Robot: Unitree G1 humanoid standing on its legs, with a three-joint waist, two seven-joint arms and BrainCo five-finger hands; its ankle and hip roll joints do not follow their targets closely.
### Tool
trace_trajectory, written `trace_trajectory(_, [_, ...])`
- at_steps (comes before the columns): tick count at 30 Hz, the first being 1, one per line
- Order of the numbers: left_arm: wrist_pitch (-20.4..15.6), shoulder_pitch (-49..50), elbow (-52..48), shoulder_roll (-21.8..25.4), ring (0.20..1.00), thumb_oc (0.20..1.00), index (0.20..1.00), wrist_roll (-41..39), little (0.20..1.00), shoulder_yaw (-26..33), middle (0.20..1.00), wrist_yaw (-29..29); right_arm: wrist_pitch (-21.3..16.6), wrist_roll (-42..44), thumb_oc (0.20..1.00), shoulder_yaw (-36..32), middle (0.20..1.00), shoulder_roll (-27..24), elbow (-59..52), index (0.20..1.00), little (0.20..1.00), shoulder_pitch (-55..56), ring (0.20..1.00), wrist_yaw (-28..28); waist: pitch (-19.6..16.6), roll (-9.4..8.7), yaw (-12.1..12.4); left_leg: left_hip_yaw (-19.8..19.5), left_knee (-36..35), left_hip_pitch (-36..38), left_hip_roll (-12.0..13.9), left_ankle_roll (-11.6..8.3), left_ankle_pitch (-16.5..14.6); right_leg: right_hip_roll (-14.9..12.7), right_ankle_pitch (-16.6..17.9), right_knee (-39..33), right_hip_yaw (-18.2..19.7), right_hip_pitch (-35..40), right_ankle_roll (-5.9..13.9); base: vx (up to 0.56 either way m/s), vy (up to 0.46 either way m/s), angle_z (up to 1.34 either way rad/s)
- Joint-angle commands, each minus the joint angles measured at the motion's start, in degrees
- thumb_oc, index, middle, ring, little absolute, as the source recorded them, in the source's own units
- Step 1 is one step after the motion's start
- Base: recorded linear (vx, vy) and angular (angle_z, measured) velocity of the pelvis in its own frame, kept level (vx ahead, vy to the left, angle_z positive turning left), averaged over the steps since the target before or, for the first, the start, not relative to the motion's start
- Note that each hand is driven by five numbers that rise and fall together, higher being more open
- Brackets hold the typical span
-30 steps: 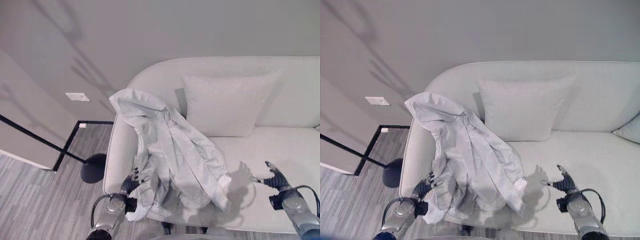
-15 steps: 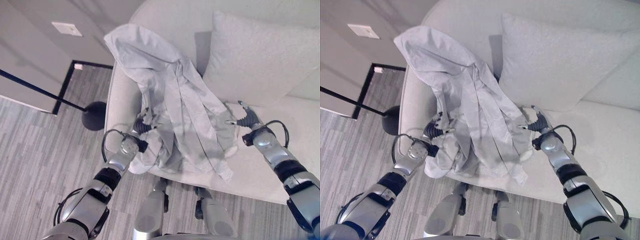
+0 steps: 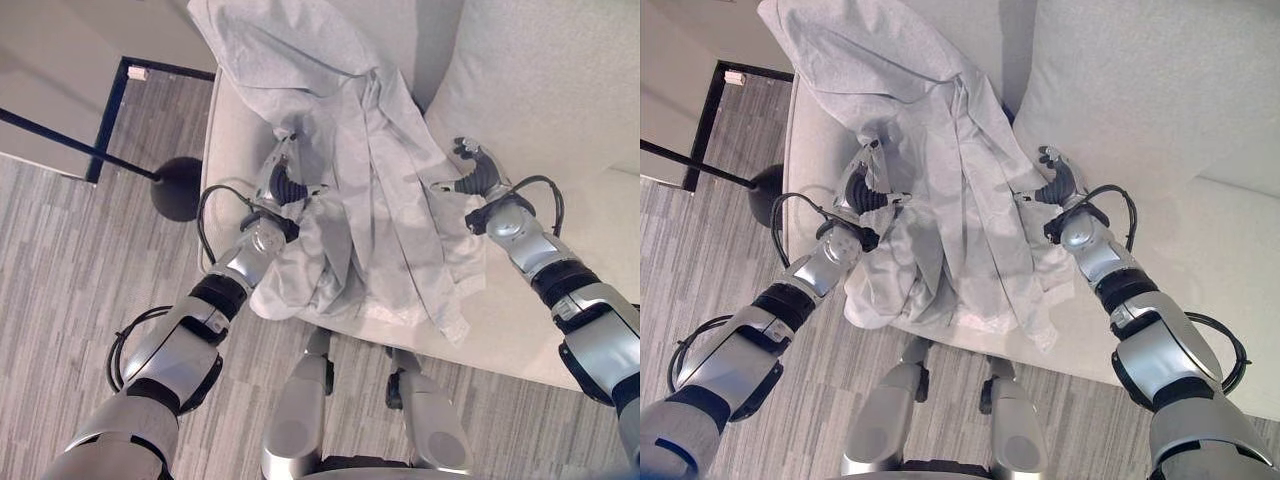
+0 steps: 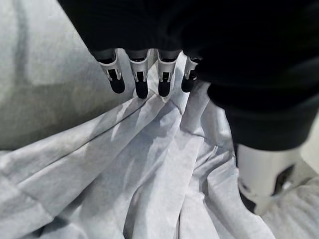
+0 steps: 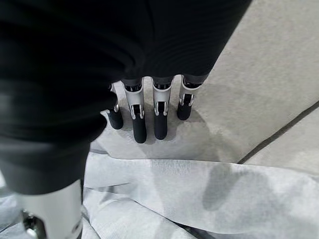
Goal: Hang the clothes on the sofa on the clothes rack.
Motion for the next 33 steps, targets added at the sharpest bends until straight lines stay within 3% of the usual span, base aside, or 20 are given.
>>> trace_trajectory(1, [-0.59, -3.43, 2.76, -0.11, 1.000, 1.000, 1.000, 3.62, 1.000, -0.68, 1.000, 2.60, -2.12, 1.68, 1.000, 1.14, 1.000, -0.37, -0.13, 1.000, 1.000, -4.23, 1.000, -2.31, -3.01, -2.27, 1.10, 0.56, 0.36, 0.06, -0.11, -2.83, -4.47, -3.83, 0.07, 0.80, 2.94, -1.52, 5.07, 0.00, 0.000, 0.00])
trace_trajectory(12, [0.40, 0.88, -7.55, 0.13, 1.000, 1.000, 1.000, 5.85, 1.000, 4.55, 1.000, 6.77, -1.81, -2.11, 1.000, 1.43, 1.000, -1.14, -5.45, 1.000, 1.000, -4.40, 1.000, -3.42, -2.59, -2.10, 2.67, -0.53, 0.36, -0.94, -0.55, -2.88, -4.65, -4.00, -0.44, 0.50, 2.31, -1.71, 5.06, 0.02, -0.010, 0.04])
trace_trajectory(19, [-0.07, 6.77, -17.48, 0.74, 1.000, 1.000, 1.000, 7.99, 1.000, 10.01, 1.000, 9.69, -1.96, -5.14, 1.000, -6.11, 1.000, -1.74, -13.24, 1.000, 1.000, 1.48, 1.000, -7.92, -2.14, -2.04, 3.48, -1.07, 0.36, -0.77, -0.71, -2.85, -5.08, -4.04, -0.98, 0.38, 1.72, -1.08, 5.11, 0.01, -0.005, 0.01])
trace_trajectory(27, [0.22, 10.92, -21.08, 0.77, 1.000, 1.000, 1.000, 8.94, 1.000, 12.69, 1.000, 9.87, -2.66, -6.45, 1.000, -8.22, 1.000, -2.21, -18.53, 1.000, 1.000, 4.01, 1.000, -7.19, -1.95, -2.10, 3.91, -1.37, 0.36, -0.74, -0.72, -2.88, -5.23, -3.99, -1.19, 0.37, 1.50, -1.00, 5.02, 0.01, -0.018, 0.08])
trace_trajectory(33, [0.90, 11.11, -19.36, 0.63, 1.000, 1.000, 1.000, 9.41, 1.000, 12.04, 1.000, 9.73, -1.97, -6.90, 1.000, -6.66, 1.000, -2.46, -16.29, 1.000, 1.000, 0.11, 1.000, -7.03, -1.37, -2.00, 4.68, -1.87, 0.36, -1.21, -0.67, -3.03, -5.09, -4.03, -1.21, 0.38, 1.22, -1.43, 4.97, 0.00, -0.003, 0.01])
